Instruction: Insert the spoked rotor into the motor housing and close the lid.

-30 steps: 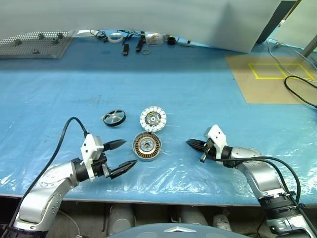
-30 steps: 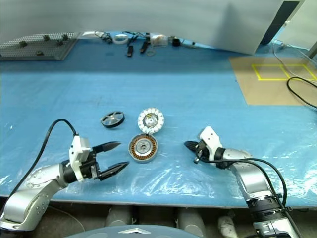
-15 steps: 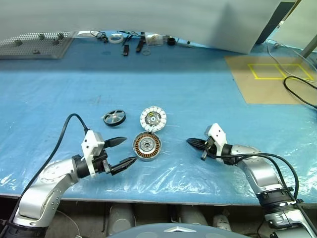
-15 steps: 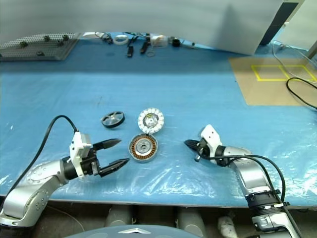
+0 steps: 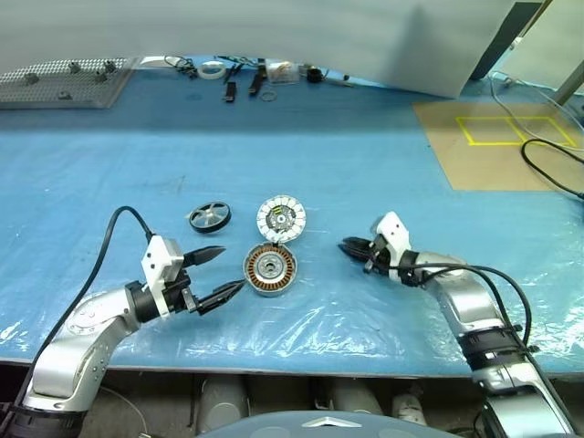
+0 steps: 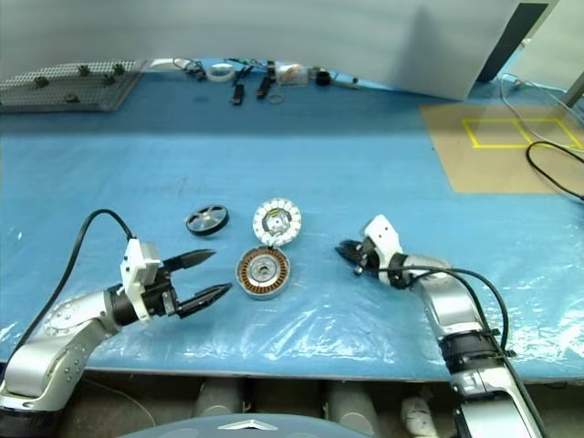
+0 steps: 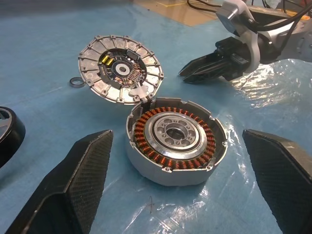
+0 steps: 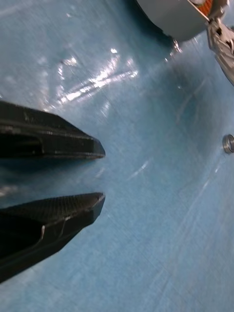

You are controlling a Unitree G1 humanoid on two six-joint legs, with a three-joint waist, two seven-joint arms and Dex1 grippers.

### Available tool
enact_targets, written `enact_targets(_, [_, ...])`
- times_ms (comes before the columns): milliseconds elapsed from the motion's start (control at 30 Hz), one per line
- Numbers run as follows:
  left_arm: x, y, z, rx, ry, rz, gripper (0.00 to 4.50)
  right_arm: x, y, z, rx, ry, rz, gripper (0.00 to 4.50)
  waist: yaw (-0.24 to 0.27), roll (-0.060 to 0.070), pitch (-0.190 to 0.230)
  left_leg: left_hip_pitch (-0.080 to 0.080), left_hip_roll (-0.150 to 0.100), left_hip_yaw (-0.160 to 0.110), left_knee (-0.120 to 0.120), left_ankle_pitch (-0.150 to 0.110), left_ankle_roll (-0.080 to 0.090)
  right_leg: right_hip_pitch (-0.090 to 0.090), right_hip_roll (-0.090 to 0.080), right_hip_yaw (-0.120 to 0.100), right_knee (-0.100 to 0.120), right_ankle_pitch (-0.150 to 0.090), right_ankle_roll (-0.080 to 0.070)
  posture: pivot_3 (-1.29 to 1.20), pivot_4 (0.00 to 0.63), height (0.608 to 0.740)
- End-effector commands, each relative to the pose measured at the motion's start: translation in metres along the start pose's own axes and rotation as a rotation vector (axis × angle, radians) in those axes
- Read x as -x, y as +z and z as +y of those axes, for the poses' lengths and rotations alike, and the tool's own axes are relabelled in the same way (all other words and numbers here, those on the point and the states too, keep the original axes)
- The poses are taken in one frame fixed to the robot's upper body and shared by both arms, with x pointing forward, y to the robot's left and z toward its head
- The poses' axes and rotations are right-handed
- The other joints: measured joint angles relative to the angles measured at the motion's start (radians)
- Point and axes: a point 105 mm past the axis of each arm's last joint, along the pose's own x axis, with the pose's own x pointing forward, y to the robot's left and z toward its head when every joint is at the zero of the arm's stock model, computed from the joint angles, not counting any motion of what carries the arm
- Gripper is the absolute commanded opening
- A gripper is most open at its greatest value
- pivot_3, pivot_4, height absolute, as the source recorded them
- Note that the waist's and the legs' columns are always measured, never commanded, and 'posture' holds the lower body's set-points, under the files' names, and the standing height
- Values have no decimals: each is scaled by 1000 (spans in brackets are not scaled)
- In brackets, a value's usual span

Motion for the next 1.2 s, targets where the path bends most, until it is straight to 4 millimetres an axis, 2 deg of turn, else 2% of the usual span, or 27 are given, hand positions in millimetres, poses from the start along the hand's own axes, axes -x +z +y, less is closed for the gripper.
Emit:
enact_targets(33, [2, 5, -1, -28, 11, -29, 4500, -8, 2, -15, -9, -45, 14, 2112, 0, 0, 0, 0, 0, 0, 0, 0, 0, 0, 0, 0, 0, 0, 0, 0, 150, 740])
enact_targets(200, [5, 4, 1, -29, 31, -33, 4500, -26, 15, -14, -31, 10, -10, 3660, 0, 0, 0, -2, 0, 1, 0, 0, 0, -1, 0, -1, 0, 0, 0, 0, 150, 740])
enact_targets(833, [9, 15, -12, -31, 83, -39, 4500, -98, 64, 22, 76, 206, -103, 3660, -1, 1, 1, -9, 3, 2, 2, 1, -1, -8, 0, -5, 3, 0, -2, 0, 150, 740])
enact_targets(1000, [12, 13, -16, -24, 91, -34, 4500, -113, 68, 34, 100, 219, -112, 3660, -1, 2, 1, -12, 4, 2, 3, 1, 0, -11, 0, -6, 5, -1, -3, 0, 150, 740])
enact_targets(1200, [13, 8, -20, -9, 104, -29, 4500, -123, 75, 32, 89, 147, -132, 3660, 0, 3, 2, -13, 4, 3, 6, 0, 0, -11, 0, -8, 7, -1, -4, 0, 150, 740])
